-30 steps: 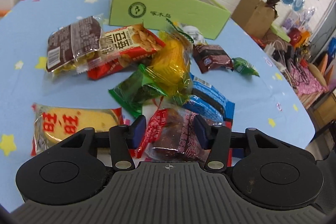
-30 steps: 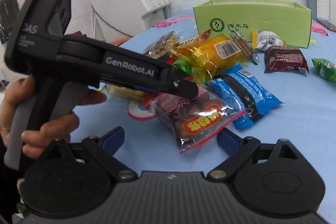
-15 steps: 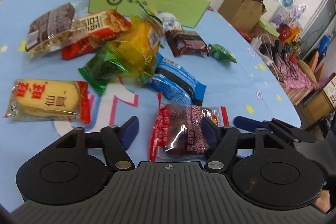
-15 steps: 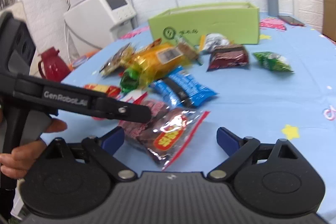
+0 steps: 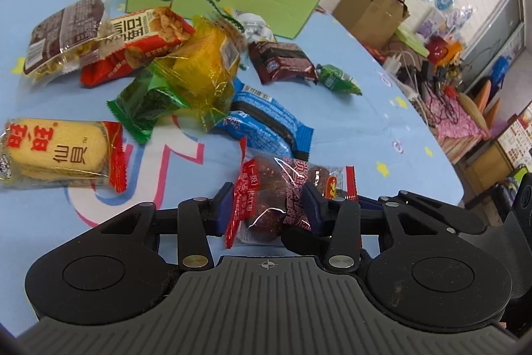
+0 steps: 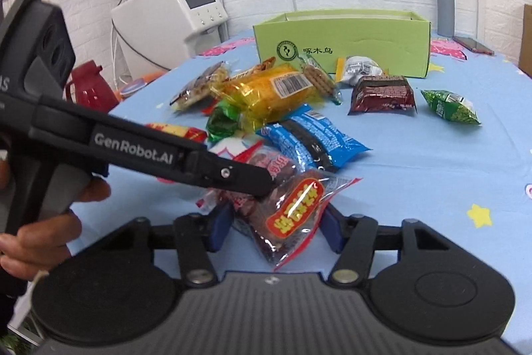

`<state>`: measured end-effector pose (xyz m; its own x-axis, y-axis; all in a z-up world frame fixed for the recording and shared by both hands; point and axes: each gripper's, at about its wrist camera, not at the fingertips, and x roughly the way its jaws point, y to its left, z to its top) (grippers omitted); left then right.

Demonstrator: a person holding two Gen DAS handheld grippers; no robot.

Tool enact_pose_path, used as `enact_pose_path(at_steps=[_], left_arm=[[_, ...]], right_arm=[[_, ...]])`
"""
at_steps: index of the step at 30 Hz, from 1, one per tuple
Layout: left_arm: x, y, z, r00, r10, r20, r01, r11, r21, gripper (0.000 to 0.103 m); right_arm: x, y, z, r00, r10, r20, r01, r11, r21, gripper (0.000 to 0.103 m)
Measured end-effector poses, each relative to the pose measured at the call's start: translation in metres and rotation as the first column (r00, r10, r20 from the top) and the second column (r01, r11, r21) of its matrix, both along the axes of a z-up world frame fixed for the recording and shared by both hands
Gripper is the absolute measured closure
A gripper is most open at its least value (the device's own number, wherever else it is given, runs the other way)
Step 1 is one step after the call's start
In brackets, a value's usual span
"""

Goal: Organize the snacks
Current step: 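Drop the brown bag into the green box with the left gripper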

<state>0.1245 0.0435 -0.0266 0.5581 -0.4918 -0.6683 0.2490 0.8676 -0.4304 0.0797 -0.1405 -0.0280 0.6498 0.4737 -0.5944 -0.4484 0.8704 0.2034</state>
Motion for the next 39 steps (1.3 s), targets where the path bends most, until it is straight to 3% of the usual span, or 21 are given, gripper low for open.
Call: enact_pose_path(at_steps=[4,7,13,14,15,21,24,25,28,30,31,32,34,35,39], left_arm=[[0.012,-0.003,0.034,0.999,-0.007,0.052,0.008,0.999,-0.034,0.076],[0.043,0.0,0.066,0.992,-0.003,0.123,0.008,0.999,-0.039,0.075],[0.138,0.022,0.12,0.969,0.066,0.24,-0.062,0.998,-0.022,0.074],[0.159,0.027,0.125,0.967,0.086,0.239,-0.086,0.996,-0.009,0.074],[0.176,0.031,0.127,0.965,0.096,0.245,-0.102,0.995,0.01,0.074],[0.265,0.054,0.109,0.964,0.145,0.221,-0.166,0.983,0.075,0.072],[0.296,0.06,0.092,0.969,0.147,0.199,-0.168,0.982,0.091,0.068],[0.302,0.062,0.087,0.972,0.141,0.19,-0.159,0.983,0.087,0.061],[0.303,0.071,0.088,0.971,0.157,0.182,-0.167,0.985,0.041,0.052],[0.288,0.074,0.097,0.964,0.156,0.217,-0.165,0.986,0.024,0.047],[0.277,0.075,0.104,0.958,0.154,0.24,-0.165,0.986,0.027,0.042],[0.266,0.076,0.109,0.954,0.15,0.259,-0.165,0.986,0.036,0.041],[0.235,0.077,0.12,0.941,0.143,0.307,-0.167,0.985,0.053,0.04],[0.219,0.078,0.124,0.935,0.137,0.327,-0.163,0.985,0.053,0.038],[0.156,0.08,0.126,0.923,0.123,0.366,-0.155,0.986,0.06,0.028]], right_arm=[[0.003,-0.004,0.028,0.998,-0.01,0.055,0.01,1.0,-0.001,0.039],[0.032,-0.004,0.057,0.991,-0.009,0.136,0.011,1.0,-0.009,0.037],[0.143,0.016,0.108,0.966,0.047,0.253,-0.039,0.999,-0.038,0.037],[0.185,0.024,0.114,0.969,0.07,0.238,-0.065,0.998,-0.027,0.037],[0.185,0.024,0.114,0.969,0.07,0.238,-0.065,0.998,-0.027,0.037],[0.289,0.065,0.096,0.98,0.119,0.159,-0.115,0.993,-0.035,0.037],[0.319,0.075,0.076,0.985,0.117,0.124,-0.11,0.992,-0.058,0.031],[0.325,0.076,0.07,0.987,0.115,0.113,-0.108,0.992,-0.068,0.025],[0.328,0.075,0.068,0.988,0.097,0.119,-0.089,0.994,-0.07,0.021],[0.315,0.068,0.081,0.984,0.073,0.163,-0.067,0.997,-0.043,0.014],[0.305,0.063,0.089,0.98,0.068,0.186,-0.064,0.998,-0.027,0.008],[0.278,0.056,0.102,0.97,0.071,0.232,-0.07,0.997,-0.013,0.009],[0.264,0.053,0.107,0.966,0.076,0.245,-0.076,0.997,-0.007,0.009],[0.234,0.049,0.11,0.962,0.09,0.257,-0.094,0.996,0.003,0.009],[0.19,0.044,0.104,0.965,0.111,0.239,-0.118,0.993,0.018,0.001]])
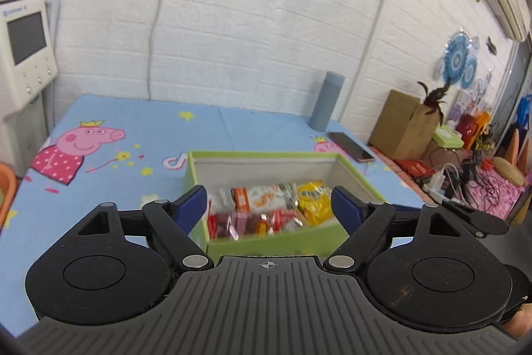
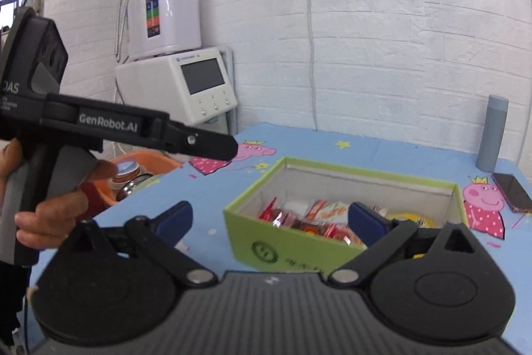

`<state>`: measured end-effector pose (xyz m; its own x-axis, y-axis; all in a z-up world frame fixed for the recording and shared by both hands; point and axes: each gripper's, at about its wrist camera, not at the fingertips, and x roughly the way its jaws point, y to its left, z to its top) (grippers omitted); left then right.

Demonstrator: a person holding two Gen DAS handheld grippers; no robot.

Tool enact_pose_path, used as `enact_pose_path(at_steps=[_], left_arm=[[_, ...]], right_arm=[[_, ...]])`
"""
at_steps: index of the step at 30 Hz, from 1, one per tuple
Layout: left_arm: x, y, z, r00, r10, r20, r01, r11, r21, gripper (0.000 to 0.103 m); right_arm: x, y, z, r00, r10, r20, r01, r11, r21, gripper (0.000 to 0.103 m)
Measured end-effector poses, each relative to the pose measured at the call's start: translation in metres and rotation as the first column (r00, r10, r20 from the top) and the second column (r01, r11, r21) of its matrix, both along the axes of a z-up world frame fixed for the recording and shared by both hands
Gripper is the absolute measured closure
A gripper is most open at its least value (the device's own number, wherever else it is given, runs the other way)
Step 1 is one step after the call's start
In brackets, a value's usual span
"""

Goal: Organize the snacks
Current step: 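Drop the brown bag into the green box with the left gripper, then grasp the yellow-and-red rice cracker pack with the left gripper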

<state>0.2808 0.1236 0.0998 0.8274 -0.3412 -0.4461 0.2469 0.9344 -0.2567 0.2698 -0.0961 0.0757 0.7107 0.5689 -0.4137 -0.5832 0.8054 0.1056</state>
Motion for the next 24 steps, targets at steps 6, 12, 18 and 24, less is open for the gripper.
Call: enact_pose_path(at_steps=[6,12,18,24], left_arm=[[-0.084,0.016,-0.036,0.997,0.055,-0.058,-0.052,0.998,0.046,0.019],[-0.138,0.046,-0.093,0.97,0.114,-0.214,-0.101,0.992,0.07,0.02],[-0.154,0.067,-0.119,0.953,0.106,-0.284,-0.113,0.994,-0.01,0.026],[-0.149,0.072,-0.128,0.95,0.077,-0.301,-0.094,0.995,-0.041,0.028]], right_arm=[[-0.086,0.012,-0.037,0.988,0.092,-0.121,-0.087,0.995,0.051,0.001],[-0.146,0.055,-0.08,0.949,0.203,-0.241,-0.198,0.979,0.046,0.001],[-0.149,0.087,-0.105,0.947,0.156,-0.28,-0.162,0.987,0.003,0.001],[-0.14,0.102,-0.117,0.96,0.102,-0.262,-0.118,0.992,-0.044,0.001]])
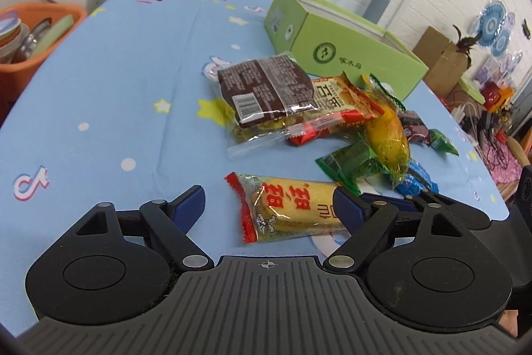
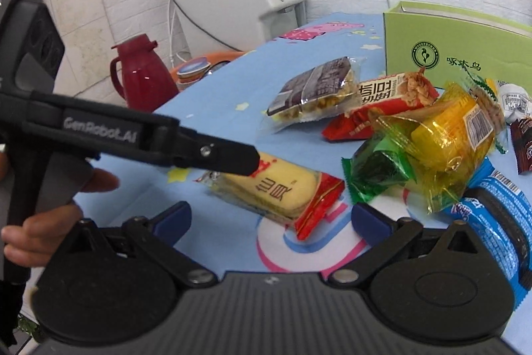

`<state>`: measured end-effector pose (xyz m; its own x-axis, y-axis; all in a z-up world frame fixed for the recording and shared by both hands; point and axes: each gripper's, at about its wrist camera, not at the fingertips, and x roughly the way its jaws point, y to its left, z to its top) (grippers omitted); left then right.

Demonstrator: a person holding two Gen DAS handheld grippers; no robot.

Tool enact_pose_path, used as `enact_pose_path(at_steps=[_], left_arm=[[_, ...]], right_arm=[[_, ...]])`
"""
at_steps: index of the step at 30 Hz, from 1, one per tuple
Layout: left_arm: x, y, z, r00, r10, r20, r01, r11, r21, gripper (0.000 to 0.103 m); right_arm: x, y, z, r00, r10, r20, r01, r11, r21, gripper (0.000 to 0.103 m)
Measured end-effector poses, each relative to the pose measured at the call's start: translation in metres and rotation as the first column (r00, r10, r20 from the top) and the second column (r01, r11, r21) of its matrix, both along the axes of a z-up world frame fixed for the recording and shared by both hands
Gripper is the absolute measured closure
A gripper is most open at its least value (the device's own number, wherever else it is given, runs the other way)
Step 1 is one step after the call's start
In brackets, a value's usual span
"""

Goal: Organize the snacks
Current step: 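Grasp the yellow-and-red rice cracker pack with the left gripper, then place the rice cracker pack into the green box and release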

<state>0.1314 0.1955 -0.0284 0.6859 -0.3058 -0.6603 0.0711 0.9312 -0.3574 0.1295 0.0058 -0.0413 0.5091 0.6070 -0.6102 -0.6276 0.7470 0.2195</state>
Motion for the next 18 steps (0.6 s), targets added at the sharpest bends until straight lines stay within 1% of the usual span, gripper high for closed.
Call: enact_pose_path(at_steps=[3,5,6,7,8,9,11,14,15,18], left_arm=[[0.003,0.0,-0.005,1.0,-0.006,-0.012,0.005,1.0,-0.012,0.03],[0.001,-0.004,-0.006,1.0,-0.014,0.006,0.014,1.0,0.01,0.032],[-0.001,-0.007,-0.007,1.0,-0.019,0.015,0.019,0.999,0.03,0.043],[-0.003,-0.01,-0.007,0.999,-0.028,0.022,0.027,0.999,0.046,0.055],[-0.005,-0.011,-0.008,0.998,-0.052,0.025,0.051,0.998,0.026,0.062],[-0.006,-0.011,-0.009,0.998,-0.063,0.015,0.063,0.998,-0.007,0.067],[-0.009,-0.013,-0.008,0.998,-0.059,0.019,0.059,0.998,0.005,0.068],[-0.01,-0.017,0.001,0.999,-0.044,0.024,0.044,0.999,0.015,0.076],[-0.01,-0.019,0.008,0.998,-0.043,0.038,0.043,0.999,0.017,0.078],[-0.003,-0.026,0.037,0.993,-0.059,0.107,0.058,0.998,0.008,0.079]], right_arm=[[0.002,0.006,-0.002,1.0,-0.013,0.017,0.013,1.0,-0.015,0.001],[-0.001,0.008,-0.003,0.999,-0.02,0.037,0.022,0.999,-0.033,0.002],[-0.004,0.011,-0.003,0.998,-0.025,0.051,0.027,0.999,-0.046,0.003],[-0.006,0.012,-0.004,0.997,-0.029,0.065,0.033,0.998,-0.062,0.011],[-0.008,0.014,-0.003,0.996,-0.03,0.081,0.036,0.997,-0.075,0.035],[-0.009,0.014,0.0,0.996,-0.031,0.088,0.038,0.997,-0.072,0.038],[-0.006,0.01,0.001,0.997,-0.036,0.061,0.039,0.998,-0.052,0.039],[-0.003,0.002,0.008,0.999,-0.044,0.031,0.044,0.999,-0.019,0.039],[-0.003,0.002,0.008,0.999,-0.044,0.031,0.044,0.999,-0.019,0.039],[-0.001,-0.008,0.031,0.994,-0.06,0.087,0.06,0.998,0.009,0.039]])
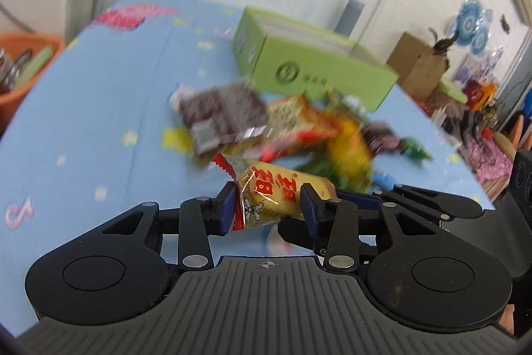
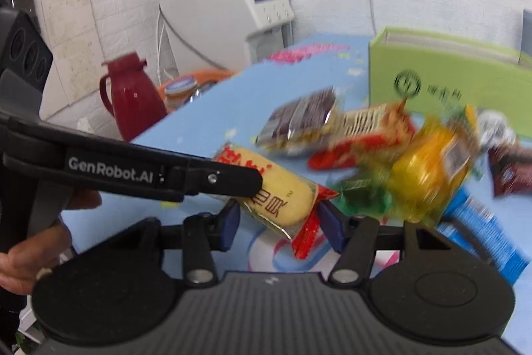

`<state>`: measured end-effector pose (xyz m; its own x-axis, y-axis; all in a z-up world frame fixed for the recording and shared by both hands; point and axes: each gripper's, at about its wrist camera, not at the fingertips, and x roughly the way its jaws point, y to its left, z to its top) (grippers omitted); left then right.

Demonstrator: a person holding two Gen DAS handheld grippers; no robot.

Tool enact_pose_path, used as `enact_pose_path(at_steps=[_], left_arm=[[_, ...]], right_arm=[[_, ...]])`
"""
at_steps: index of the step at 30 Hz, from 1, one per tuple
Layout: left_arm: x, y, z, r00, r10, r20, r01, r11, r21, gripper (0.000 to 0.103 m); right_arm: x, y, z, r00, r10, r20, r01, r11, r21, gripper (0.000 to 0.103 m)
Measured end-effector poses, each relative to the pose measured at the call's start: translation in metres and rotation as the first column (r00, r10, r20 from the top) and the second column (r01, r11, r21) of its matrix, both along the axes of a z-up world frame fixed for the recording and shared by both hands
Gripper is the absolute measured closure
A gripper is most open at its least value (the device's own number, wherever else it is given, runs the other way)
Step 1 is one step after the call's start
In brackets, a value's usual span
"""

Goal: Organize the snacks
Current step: 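Place the rice cracker pack into the green box and release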

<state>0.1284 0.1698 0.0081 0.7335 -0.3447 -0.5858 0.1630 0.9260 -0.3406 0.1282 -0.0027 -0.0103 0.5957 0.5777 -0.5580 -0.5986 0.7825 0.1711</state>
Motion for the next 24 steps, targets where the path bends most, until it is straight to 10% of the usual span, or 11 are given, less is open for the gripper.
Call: enact_pose_path(at_steps=[11,19,24], left_arm=[[0.16,-0.04,0.081,0.989,-0.073,0.125,0.075,0.997,-0.014,0.079],[0.278,-0.066,0.062,0.995,-0.079,0.061,0.078,0.997,0.025,0.078],[0.307,-0.065,0.041,0.999,-0.037,0.031,0.036,0.998,0.05,0.04]], right_arm=[[0.129,-0.032,0.079,0.975,-0.084,0.206,0.097,0.994,-0.054,0.039],[0.254,-0.045,0.063,0.981,-0.108,0.159,0.129,0.983,-0.133,0.038],[0.289,-0.055,0.042,0.988,-0.112,0.105,0.124,0.986,-0.111,0.03]])
